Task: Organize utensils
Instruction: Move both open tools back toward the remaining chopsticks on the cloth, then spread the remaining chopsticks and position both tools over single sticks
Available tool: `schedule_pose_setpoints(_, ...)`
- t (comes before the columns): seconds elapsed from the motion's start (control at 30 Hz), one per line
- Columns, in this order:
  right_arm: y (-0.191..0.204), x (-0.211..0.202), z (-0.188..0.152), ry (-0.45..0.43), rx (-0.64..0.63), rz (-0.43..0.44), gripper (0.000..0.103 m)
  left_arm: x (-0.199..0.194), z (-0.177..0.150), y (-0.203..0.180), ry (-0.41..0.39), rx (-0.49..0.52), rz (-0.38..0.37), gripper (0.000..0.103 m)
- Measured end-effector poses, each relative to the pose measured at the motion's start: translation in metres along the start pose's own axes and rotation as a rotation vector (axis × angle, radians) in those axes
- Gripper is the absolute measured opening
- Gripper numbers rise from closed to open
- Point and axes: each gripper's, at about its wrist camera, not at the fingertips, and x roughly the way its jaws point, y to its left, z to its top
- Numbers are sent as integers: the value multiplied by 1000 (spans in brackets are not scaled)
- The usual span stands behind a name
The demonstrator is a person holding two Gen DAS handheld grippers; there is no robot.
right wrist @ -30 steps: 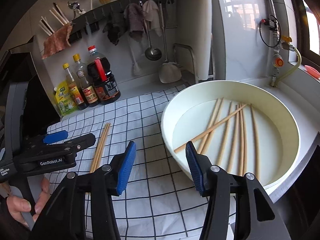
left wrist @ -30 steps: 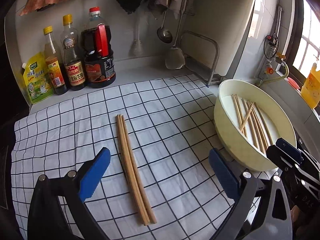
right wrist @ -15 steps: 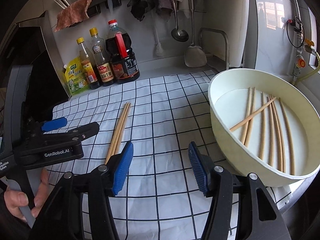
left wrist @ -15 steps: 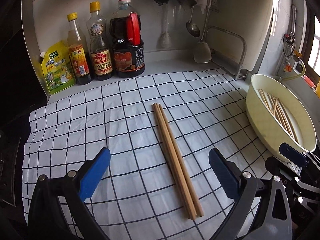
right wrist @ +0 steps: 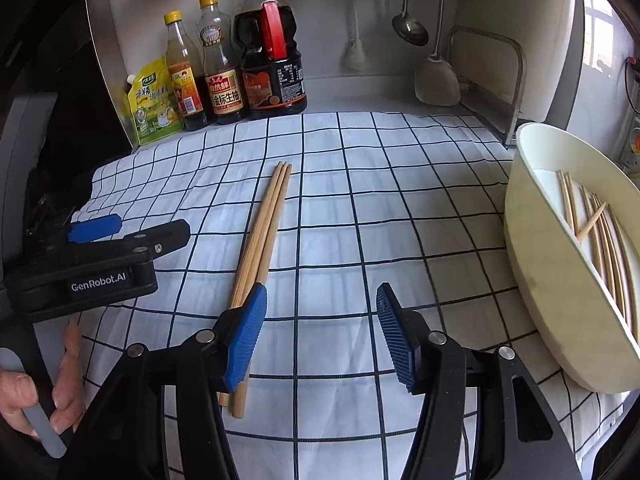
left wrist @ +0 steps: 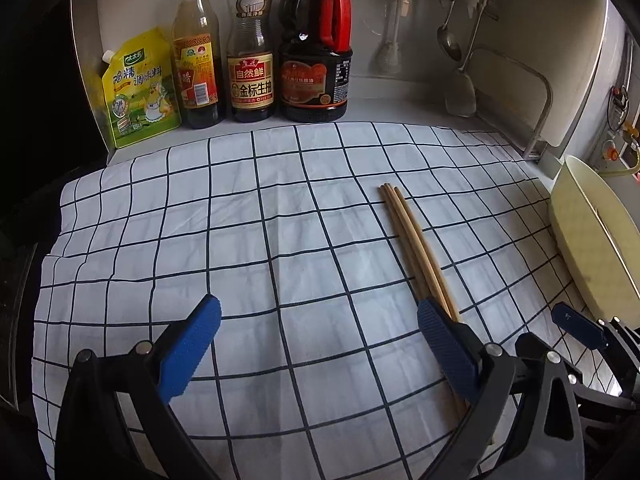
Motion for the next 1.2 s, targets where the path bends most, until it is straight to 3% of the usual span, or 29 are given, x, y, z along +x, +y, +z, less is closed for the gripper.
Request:
schedule_pose_setpoints(0.3,13,14,2,16,-38,-45,55,3,0,3,-19,-5,-12,97)
schedule_pose_setpoints(0.57,26,24,-1,45,-90,-77,55,-9,-2,-3,-70,20,27,97)
schedule_pose_setpoints(0.9,27,28,-4,67,-96,-99,55,2,-3,1,-27,-6,24,97)
schedule_pose_setpoints(1.2,0,23,-4,48,-15,-89,55,9,-5,-13,31,35,28,97)
